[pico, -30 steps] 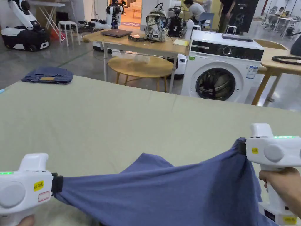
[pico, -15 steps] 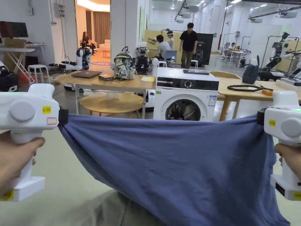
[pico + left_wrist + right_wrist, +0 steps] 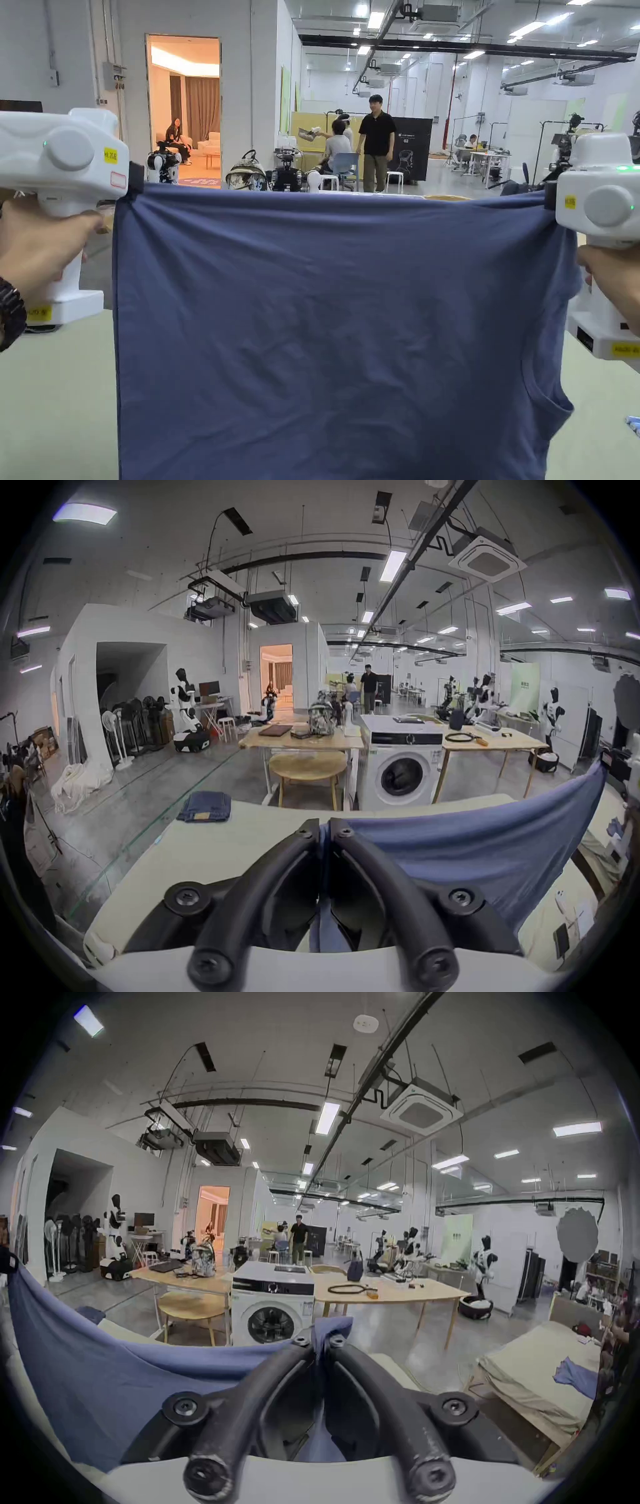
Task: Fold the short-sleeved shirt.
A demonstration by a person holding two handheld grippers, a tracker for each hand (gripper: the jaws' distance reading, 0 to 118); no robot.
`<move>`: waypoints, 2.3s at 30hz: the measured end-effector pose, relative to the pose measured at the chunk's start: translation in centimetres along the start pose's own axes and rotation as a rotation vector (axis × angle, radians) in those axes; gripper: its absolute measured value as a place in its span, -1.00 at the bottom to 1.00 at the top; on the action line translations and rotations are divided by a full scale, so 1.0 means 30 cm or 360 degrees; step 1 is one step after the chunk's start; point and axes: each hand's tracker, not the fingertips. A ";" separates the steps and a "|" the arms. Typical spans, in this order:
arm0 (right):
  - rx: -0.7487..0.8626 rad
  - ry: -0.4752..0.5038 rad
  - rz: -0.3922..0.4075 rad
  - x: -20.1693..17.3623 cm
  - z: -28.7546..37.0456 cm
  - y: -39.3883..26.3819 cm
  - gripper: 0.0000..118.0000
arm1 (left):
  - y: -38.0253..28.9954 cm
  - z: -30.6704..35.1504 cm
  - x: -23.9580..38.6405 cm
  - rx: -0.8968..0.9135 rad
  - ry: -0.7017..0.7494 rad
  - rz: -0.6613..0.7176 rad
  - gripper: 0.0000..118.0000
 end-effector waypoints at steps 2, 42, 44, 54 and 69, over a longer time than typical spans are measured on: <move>0.0022 0.0004 -0.0003 -0.010 -0.051 0.040 -0.98 | 0.047 -0.016 0.003 0.0024 0.0008 0.0025 -1.00; -0.0091 0.0077 0.0203 0.020 0.453 -0.486 -0.98 | -0.615 0.213 -0.046 -0.0103 -0.0055 -0.0067 -1.00; -0.0096 0.0076 0.0217 0.027 0.508 -0.519 -0.98 | -0.657 0.256 -0.051 -0.0103 -0.0062 -0.0069 -1.00; -0.0272 0.0120 0.0177 0.067 0.734 -0.806 -0.98 | -0.987 0.476 -0.054 -0.0216 -0.0120 -0.0023 -1.00; -0.0829 0.0192 0.0215 0.075 1.025 -1.243 -0.98 | -1.552 0.619 -0.091 -0.0773 -0.0123 -0.0005 -1.00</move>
